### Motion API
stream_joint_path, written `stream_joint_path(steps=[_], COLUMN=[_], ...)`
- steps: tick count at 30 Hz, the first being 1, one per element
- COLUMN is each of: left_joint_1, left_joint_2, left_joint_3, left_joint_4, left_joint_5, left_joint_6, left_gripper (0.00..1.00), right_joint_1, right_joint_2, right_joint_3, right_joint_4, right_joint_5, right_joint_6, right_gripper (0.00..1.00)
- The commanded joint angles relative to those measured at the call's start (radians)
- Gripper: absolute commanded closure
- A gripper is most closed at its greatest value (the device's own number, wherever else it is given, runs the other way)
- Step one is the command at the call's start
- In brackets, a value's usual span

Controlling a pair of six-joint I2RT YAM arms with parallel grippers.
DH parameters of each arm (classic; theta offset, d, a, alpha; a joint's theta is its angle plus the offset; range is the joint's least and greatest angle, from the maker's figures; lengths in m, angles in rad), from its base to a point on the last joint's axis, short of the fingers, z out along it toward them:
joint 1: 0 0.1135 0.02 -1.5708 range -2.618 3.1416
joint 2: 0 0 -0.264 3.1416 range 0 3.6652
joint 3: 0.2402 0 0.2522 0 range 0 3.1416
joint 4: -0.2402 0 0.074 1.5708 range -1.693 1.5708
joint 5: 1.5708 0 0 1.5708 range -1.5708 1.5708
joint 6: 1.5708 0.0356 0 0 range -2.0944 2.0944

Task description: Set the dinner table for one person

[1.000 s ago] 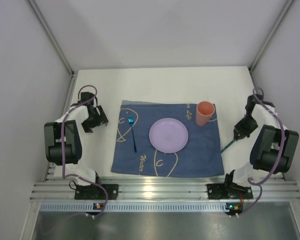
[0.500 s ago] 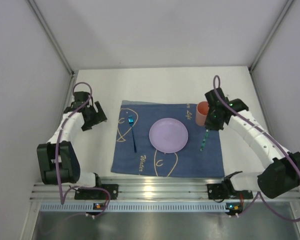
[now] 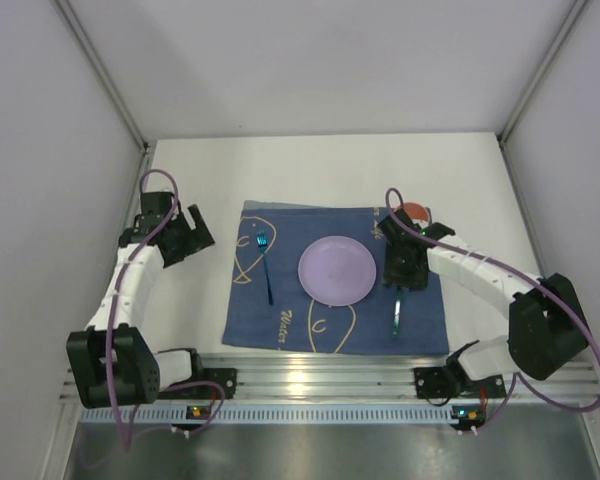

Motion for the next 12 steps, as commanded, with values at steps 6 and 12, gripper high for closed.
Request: stream_joint_path(steps=[6, 12], left_joint_1=[-0.004, -0.004], left_joint_2=[-0.092, -0.133], left_joint_3=[-0.007, -0.020], left_joint_4=[-0.013, 0.047], left_joint_5=[-0.004, -0.071], left_joint_6=[0.017, 0.060], left_gripper=[0.06, 0.02], right_joint_1=[0.054, 0.091], right_joint_2=[-0.035, -0.222], right_joint_3=[0.075, 0.116], right_joint_4=[0.052, -0.042], right_joint_5=[0.012, 0.006], right_joint_6=[-0.033, -0.049], right_gripper=[0.25, 0.20])
